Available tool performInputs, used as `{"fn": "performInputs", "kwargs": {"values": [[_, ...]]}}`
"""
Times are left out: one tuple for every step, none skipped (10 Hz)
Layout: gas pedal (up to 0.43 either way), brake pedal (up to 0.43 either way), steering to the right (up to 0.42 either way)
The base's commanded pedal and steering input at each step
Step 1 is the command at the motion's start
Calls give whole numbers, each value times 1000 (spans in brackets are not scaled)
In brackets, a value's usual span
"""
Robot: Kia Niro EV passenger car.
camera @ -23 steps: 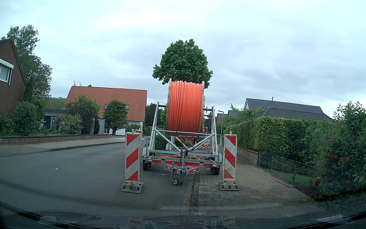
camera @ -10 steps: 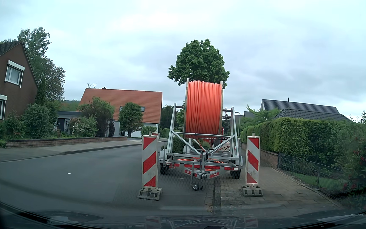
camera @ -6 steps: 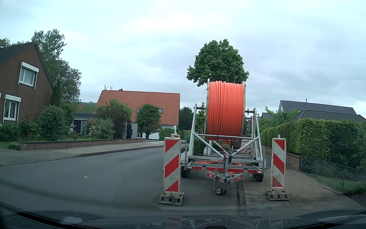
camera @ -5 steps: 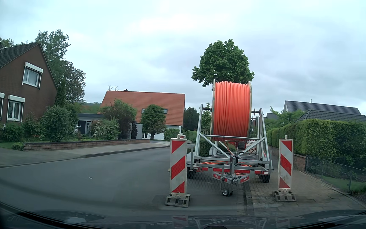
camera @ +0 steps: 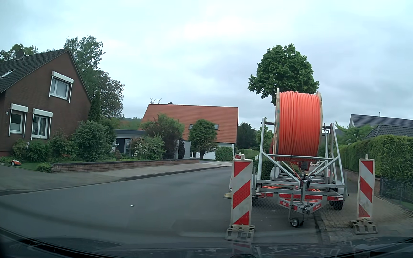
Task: Follow the waypoints while adhering to traffic rules and regulations
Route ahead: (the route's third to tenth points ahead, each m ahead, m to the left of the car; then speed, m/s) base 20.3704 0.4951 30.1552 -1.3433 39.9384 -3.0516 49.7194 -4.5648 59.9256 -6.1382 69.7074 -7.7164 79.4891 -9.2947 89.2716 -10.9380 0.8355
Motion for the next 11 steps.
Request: {"fn": "performInputs", "kwargs": {"values": [[0, 0, -973], [0, 0, -973], [0, 0, -973], [0, 0, -972], [0, 0, -970], [0, 0, -970], [0, 0, -973], [0, 0, -971], [0, 0, -968], [0, 0, -968], [0, 0, -968]]}}
